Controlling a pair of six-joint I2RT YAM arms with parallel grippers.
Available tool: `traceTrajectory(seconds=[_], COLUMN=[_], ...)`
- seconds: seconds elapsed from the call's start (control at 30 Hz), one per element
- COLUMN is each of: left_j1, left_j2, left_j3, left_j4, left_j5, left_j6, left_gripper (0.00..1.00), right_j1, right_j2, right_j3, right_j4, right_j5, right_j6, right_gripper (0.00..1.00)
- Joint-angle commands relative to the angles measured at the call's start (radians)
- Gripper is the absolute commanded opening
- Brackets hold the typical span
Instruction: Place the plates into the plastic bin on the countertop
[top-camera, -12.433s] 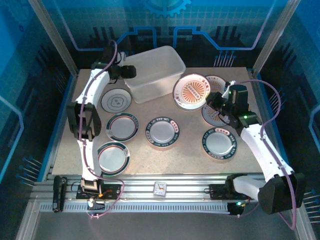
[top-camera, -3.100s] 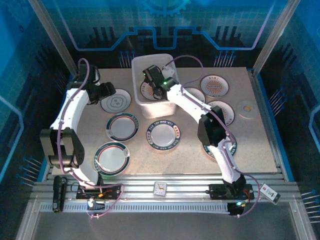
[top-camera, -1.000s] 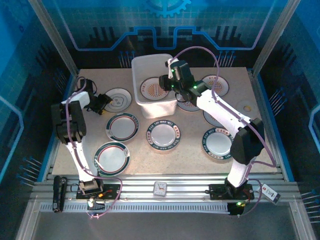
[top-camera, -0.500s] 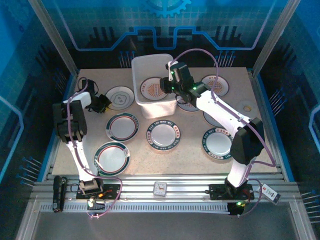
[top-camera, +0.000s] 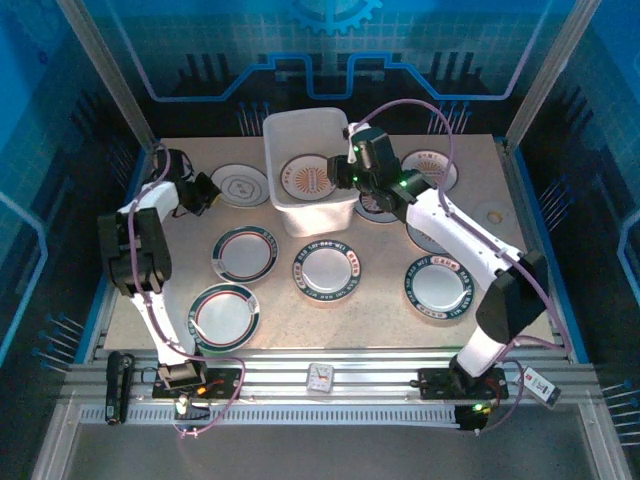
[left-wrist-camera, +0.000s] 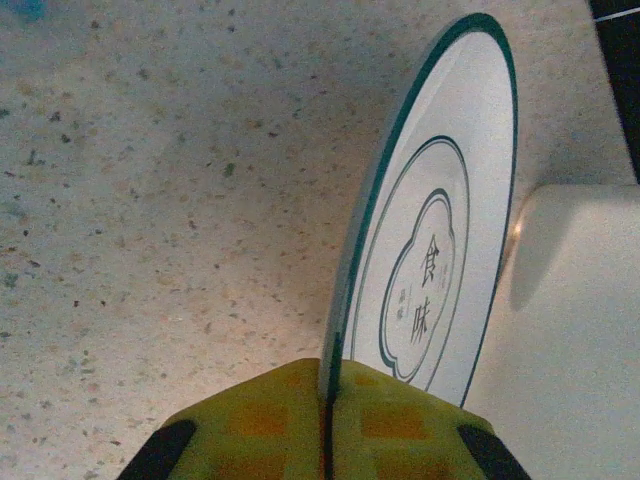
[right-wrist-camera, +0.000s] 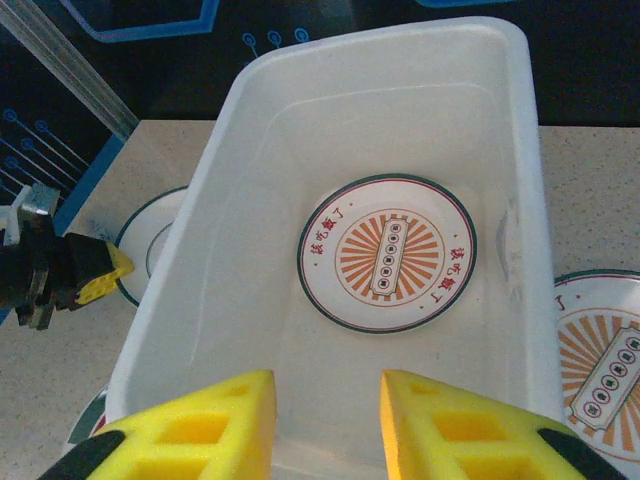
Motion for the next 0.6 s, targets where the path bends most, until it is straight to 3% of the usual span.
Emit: traceTrajectory(seconds=[0.0,0.17,0.3,0.57], left_j1=[-0.004,0.002,0.006,0.006], left_j2=[-0.075,-0.151,-0.228,-0.356], left_j3=[0.027,0.043,0.063,0.135], left_j4=[0.029,0.060,0.074,0.062], left_j5=[0.038,0.056,0.059,0.071], left_j6=[-0.014,-0.011,-0.009,0.039], left_gripper=[0.00,0.00,0.00,0.00], right_j1=[0.007,-0.014,-0.031,-0.082], right_j2=[-0.066,-0.110,-0.119,-0.098], right_j3=[-0.039,-0.087,-0.092,-0.092], right_j4=[0.024,0.055,0.074,0.173], right_j5=[-0.004,-0.090,-0.176,-0.377], right_j6=[0.042,0.104,0.136,0.247], right_gripper=[0.35,0.35,0.46,0.57])
